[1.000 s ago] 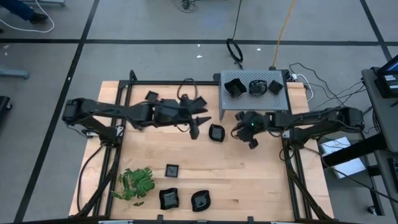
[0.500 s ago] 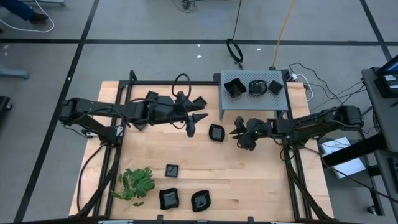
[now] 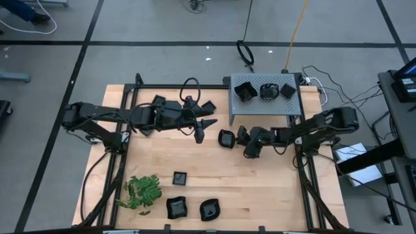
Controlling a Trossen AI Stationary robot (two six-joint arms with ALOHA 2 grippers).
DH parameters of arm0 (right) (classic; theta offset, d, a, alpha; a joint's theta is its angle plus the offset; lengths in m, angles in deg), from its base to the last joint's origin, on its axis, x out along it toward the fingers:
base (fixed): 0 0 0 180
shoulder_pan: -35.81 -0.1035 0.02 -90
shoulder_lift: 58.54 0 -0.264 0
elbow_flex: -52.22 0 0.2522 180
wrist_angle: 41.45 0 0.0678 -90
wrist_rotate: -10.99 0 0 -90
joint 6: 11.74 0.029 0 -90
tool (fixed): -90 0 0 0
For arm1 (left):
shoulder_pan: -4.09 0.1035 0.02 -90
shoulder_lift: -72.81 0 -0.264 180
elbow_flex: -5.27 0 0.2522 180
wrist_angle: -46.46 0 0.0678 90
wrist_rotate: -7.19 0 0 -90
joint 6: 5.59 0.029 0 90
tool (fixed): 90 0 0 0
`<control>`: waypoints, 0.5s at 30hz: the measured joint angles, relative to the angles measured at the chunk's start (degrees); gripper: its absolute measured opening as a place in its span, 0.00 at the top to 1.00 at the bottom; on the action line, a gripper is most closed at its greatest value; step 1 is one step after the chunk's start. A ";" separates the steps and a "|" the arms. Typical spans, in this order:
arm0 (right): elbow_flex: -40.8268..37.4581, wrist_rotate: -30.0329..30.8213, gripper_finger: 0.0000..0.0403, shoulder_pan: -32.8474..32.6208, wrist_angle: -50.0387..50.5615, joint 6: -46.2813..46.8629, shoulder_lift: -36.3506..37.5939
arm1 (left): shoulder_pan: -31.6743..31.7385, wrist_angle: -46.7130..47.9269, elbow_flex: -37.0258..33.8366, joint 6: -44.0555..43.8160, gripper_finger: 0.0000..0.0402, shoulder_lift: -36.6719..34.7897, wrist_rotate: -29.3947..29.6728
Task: Pick & Place Mini shaped plates
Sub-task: Stack the black leaf-shaped plate on top of the black leaf-shaped plate on the shelf
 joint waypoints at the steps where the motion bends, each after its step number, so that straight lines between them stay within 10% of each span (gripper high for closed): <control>1: 0.13 0.08 0.72 0.00 -1.32 0.12 -0.95 | 0.00 0.00 0.00 -0.01 0.58 0.00 0.00; 15: 2.12 -1.79 0.72 0.02 -6.47 4.32 -5.02 | 0.00 0.74 0.00 2.50 0.58 0.00 0.00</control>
